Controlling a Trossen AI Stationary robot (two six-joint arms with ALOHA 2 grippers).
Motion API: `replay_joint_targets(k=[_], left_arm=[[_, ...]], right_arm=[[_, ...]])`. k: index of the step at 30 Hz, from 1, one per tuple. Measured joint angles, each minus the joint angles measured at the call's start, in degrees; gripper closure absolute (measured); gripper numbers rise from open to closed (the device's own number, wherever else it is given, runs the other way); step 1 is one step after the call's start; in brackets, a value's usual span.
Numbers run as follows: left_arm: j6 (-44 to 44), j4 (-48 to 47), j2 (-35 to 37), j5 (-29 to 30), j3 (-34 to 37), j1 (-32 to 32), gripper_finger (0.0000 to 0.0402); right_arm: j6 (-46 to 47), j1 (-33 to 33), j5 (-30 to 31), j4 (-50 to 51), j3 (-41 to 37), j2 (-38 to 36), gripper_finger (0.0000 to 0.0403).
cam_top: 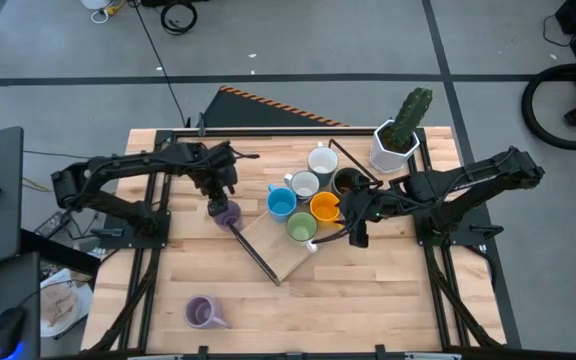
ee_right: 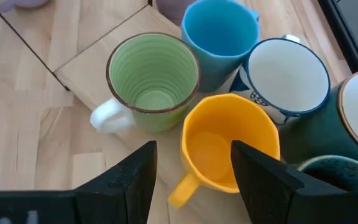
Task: Place coffee mugs
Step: Put the top violet mug on the shelf
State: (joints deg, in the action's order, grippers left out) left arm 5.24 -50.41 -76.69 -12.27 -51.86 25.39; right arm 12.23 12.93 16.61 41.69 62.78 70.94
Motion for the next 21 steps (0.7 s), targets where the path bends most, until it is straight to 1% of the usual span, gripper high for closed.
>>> replay_joint_targets(k=[5, 8, 12, 14, 16, 18, 21], left_arm=[[0.4, 0.4, -3.5, 0.5, 0.0, -0.2, 0.0218], [0.6, 0.5, -5.0, 0.6, 0.0, -0.5, 0.0239], [0.6, 0.8, -5.4, 3.7, 0.0, -1.3, 0.0284], [0.9, 0.8, -5.4, 6.8, 0.0, -1.8, 0.0314], [1.5, 0.8, -5.4, 8.8, 0.0, -2.4, 0.0349], [1.5, 1.1, -5.2, 8.1, -0.1, -2.9, 0.0378], [2.1, 0.7, -5.1, 9.4, -1.2, -3.2, 0.0380]], right_arm=[[-0.4, 0.0, 0.0, 0.0, 0.0, 0.0, 0.0192], [-0.2, 0.0, 0.0, -0.1, 0.0, 0.0, 0.0193], [0.2, 0.0, 0.1, -0.1, 0.0, 0.0, 0.0193], [0.4, 0.0, 0.1, -0.2, 0.0, 0.0, 0.0193], [0.9, 0.0, 0.1, -0.2, 0.0, 0.0, 0.0193], [1.1, 0.0, 0.2, -0.2, 0.0, 0.0, 0.0193], [1.1, 0.0, 0.2, -0.4, 0.0, 0.0, 0.0193]])
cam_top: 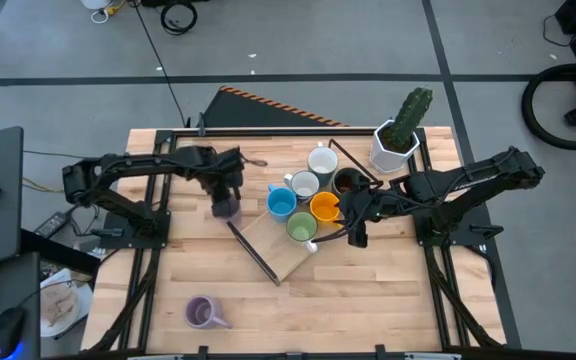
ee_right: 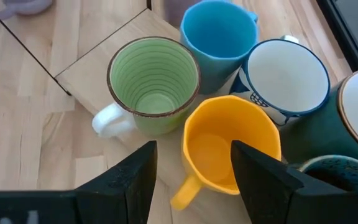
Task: Place coffee mugs
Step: Put the top violet mug on the shelf
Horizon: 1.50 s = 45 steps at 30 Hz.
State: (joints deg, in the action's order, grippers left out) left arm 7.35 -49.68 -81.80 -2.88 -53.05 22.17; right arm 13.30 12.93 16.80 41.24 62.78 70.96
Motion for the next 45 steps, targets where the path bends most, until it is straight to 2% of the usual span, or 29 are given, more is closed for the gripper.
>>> replay_joint_targets(k=[2, 10, 16, 24, 32, 45], left_arm=[[0.1, 0.0, -0.1, 2.4, -2.6, 0.2, 0.0380], [-6.2, -9.9, -2.9, 3.1, -17.5, 0.5, 0.0380], [-12.3, -17.4, -7.7, 2.2, -23.5, -4.3, 0.0380], [-20.7, -17.6, -10.0, 1.3, -25.1, -10.3, 0.0380], [-28.1, -11.8, -10.2, -0.5, -25.1, -15.2, 0.0380], [-31.0, -9.0, -13.2, 2.5, -25.0, -19.4, 0.0378]], right_arm=[[0.2, 0.0, 0.0, -0.1, 0.0, 0.0, 0.0193], [0.7, 0.0, -0.2, -0.1, 0.0, 0.0, 0.0193], [0.3, 0.4, -0.4, -0.1, 0.0, 0.0, 0.0193], [-0.6, 1.4, -0.4, 0.0, 0.0, 0.0, 0.0193], [-1.9, 2.0, -0.5, 0.3, 0.0, 0.0, 0.0193], [-2.8, 2.0, -0.5, 0.4, 0.1, 0.0, 0.0192]])
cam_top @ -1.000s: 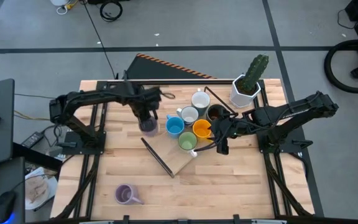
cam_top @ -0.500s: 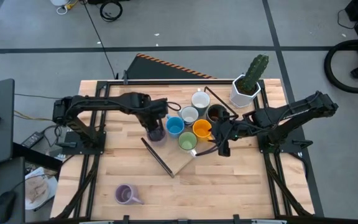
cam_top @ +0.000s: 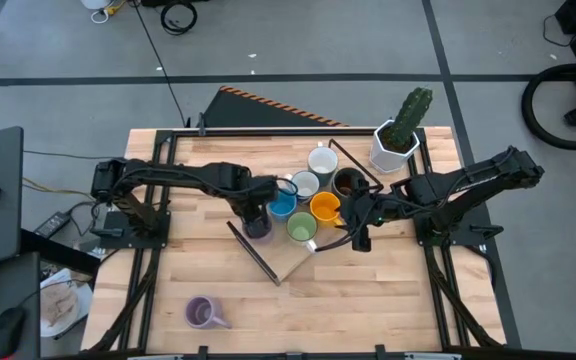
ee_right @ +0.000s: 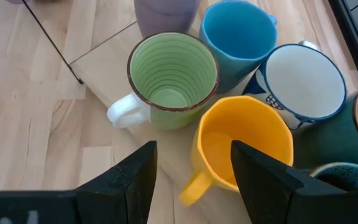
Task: Place coffee mugs
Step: Put the top violet mug on the shelf
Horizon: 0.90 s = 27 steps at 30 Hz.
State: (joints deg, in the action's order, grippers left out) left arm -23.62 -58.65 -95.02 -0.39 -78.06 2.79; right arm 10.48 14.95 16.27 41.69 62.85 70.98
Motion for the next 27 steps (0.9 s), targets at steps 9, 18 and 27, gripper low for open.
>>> replay_joint_targets(k=[9, 18, 27], left_arm=[[1.4, 0.1, -0.6, 2.3, 0.0, -0.2, 0.0376], [3.3, -0.3, -0.6, 2.7, 0.0, -0.6, 0.0369], [5.1, 0.8, -0.5, 5.4, 0.0, -2.1, 0.0286]], right_arm=[[0.2, 0.1, -0.5, 0.2, 0.0, 0.0, 0.0192], [1.3, 0.1, -1.0, 0.2, 0.0, 0.0, 0.0192], [1.4, 0.1, -1.4, 0.2, 0.0, 0.0, 0.0192]])
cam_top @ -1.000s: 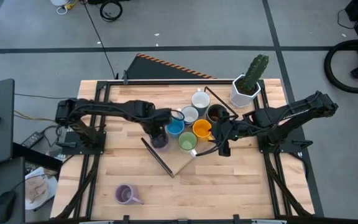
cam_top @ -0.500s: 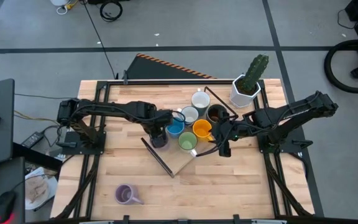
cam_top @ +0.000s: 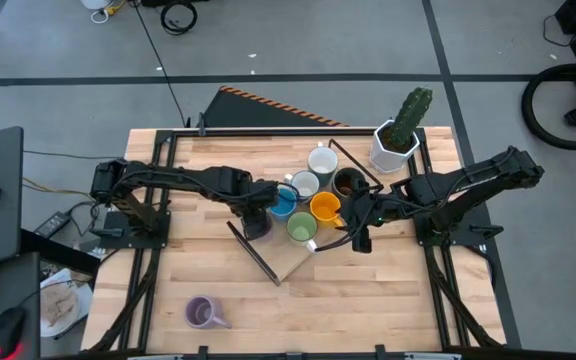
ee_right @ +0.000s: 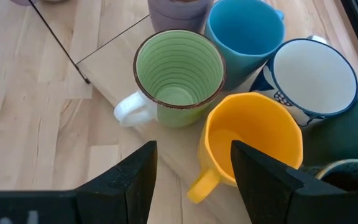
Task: Place coffee mugs
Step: Put the top violet mug on the shelf, then put the violet mug on the shelf
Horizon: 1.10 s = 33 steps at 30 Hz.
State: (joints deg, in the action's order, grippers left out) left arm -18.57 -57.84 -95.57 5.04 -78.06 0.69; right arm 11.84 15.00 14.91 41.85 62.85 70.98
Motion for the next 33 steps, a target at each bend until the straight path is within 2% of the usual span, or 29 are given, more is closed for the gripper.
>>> replay_joint_targets(k=[6, 12, 16, 20, 23, 27, 30, 33], left_arm=[[3.5, 0.2, 3.4, 0.7, 0.0, 0.0, 0.0245], [6.9, -1.0, 8.8, 0.8, 0.9, 0.0, 0.0235], [7.7, 7.4, 16.2, 1.5, 8.3, -2.0, 0.0235], [6.6, 15.3, 25.7, 3.7, 18.5, -5.0, 0.0235], [3.0, 17.3, 32.4, 5.2, 22.1, -6.9, 0.0235], [-3.8, 16.9, 39.4, 7.2, 23.2, -11.4, 0.0235], [-10.8, 14.7, 42.3, 7.2, 23.2, -16.8, 0.0235], [-22.3, 10.6, 42.9, 6.1, 23.2, -22.9, 0.0235]], right_arm=[[0.4, 0.0, 0.0, 0.0, 0.0, 0.0, 0.0192], [1.9, 0.8, -0.2, 1.1, 0.0, 0.0, 0.0192], [3.8, 3.4, 1.3, 1.7, 0.0, -0.1, 0.0192], [8.0, 7.7, 8.4, 1.5, 0.0, -0.1, 0.0194], [12.0, 10.7, 12.8, 1.5, 0.0, -0.1, 0.0196], [17.2, 14.4, 15.9, 1.4, 0.0, 0.2, 0.0200], [20.8, 16.7, 17.0, 1.3, 0.0, 1.3, 0.0203], [23.5, 18.6, 17.4, 0.4, 0.0, 3.0, 0.0205]])
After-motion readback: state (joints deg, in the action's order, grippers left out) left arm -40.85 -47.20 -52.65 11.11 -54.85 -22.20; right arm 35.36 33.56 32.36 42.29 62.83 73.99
